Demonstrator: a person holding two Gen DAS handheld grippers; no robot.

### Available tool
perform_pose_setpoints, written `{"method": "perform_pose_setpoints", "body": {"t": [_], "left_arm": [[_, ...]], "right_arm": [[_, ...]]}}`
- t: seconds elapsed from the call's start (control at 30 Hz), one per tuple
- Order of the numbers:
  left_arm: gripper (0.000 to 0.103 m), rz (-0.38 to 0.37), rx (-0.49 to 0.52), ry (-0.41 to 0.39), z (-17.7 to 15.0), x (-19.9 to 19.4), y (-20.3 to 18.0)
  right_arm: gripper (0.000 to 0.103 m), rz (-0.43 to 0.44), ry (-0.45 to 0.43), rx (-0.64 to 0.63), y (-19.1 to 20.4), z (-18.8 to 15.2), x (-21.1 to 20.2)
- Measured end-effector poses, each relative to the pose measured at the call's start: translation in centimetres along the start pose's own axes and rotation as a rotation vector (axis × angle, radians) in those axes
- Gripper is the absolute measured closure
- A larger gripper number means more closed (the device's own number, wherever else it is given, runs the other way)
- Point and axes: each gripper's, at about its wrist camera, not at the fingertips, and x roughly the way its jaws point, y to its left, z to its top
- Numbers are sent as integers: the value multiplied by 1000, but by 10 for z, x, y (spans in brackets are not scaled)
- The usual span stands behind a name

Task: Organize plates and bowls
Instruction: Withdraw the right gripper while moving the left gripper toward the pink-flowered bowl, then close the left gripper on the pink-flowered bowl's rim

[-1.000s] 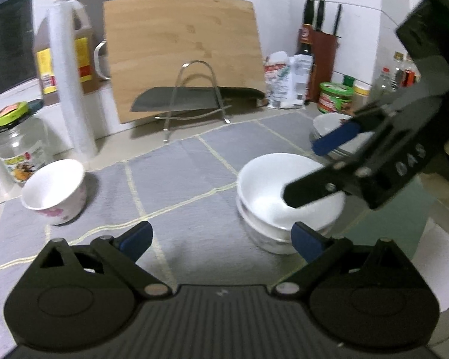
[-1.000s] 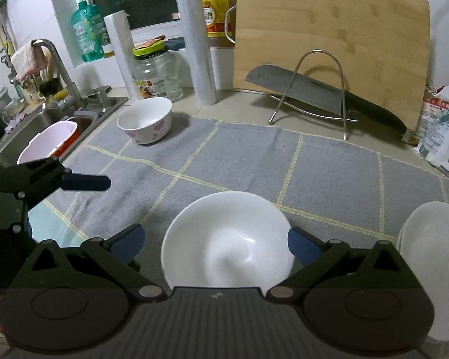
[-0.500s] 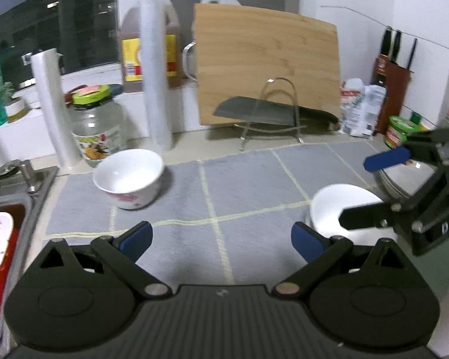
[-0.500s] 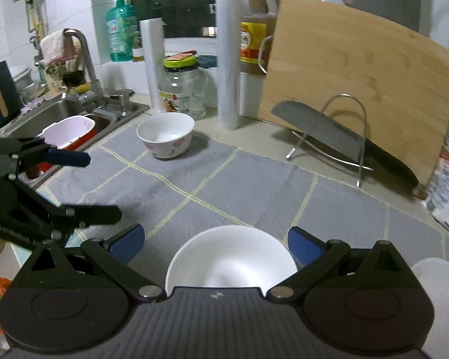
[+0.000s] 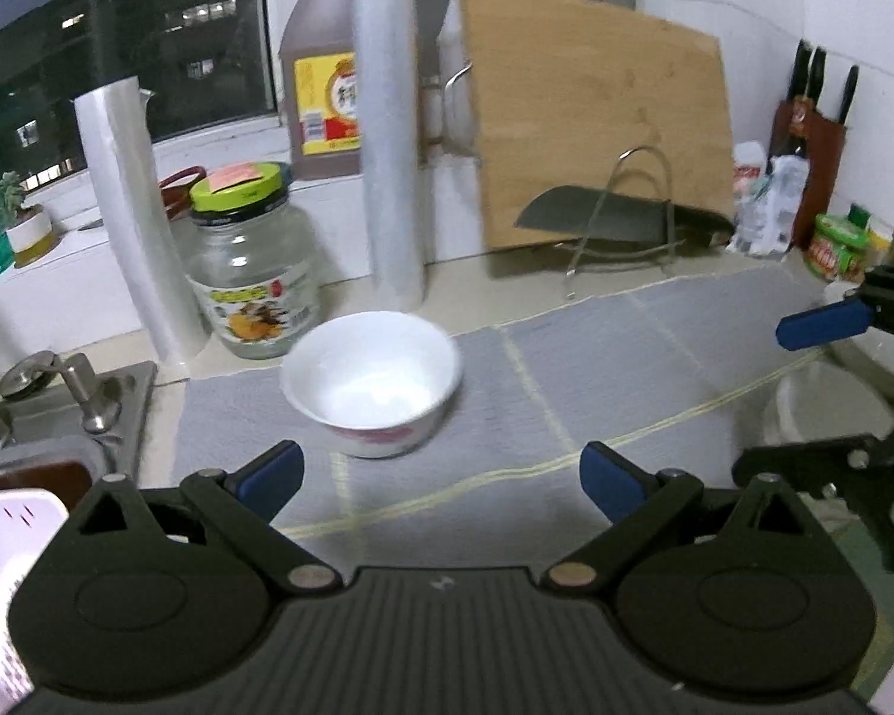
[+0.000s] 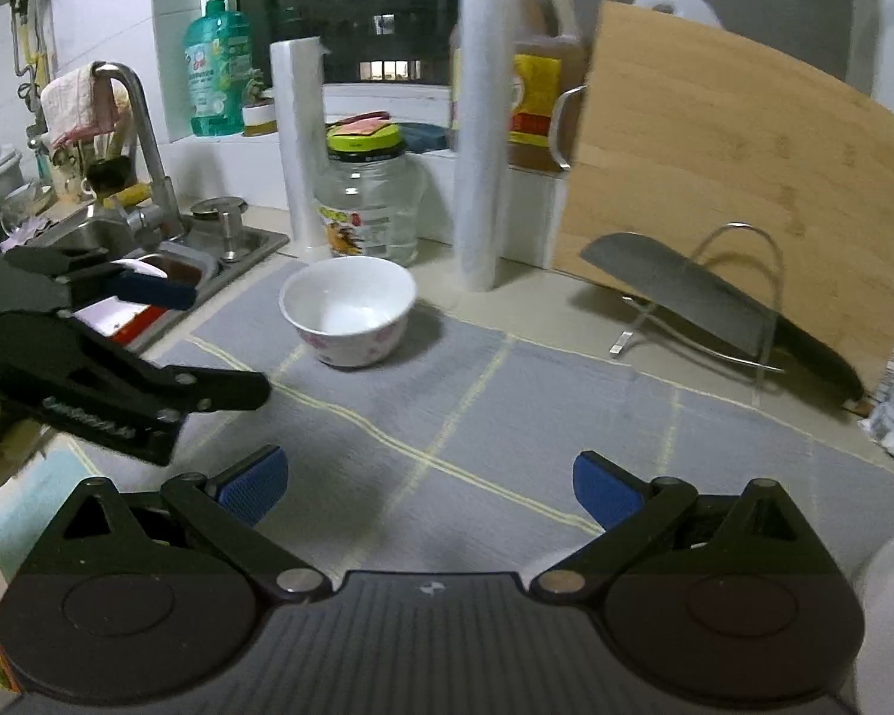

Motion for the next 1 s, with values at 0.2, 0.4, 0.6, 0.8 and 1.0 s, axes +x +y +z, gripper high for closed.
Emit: {"method": "perform_pose_setpoints", "body": {"t": [0.2,0.4,0.6,0.8,1.0], "left_arm": [[4,-39,15,25,7,31,41],[4,-57,4,28,21,61,60],[5,-68,-12,27,35,84,71],[5,-85,-16,31,43,102,76],[5,-108,-13,40,46,113,77]], "right_arm": [[0,1,0,13,30,16,38],[0,-7,-7,14,48,28,79],[0,2,2,25,54,40,109],[0,-3,6,20,53,43,126],[0,-2,12,48,53,43,140]]}}
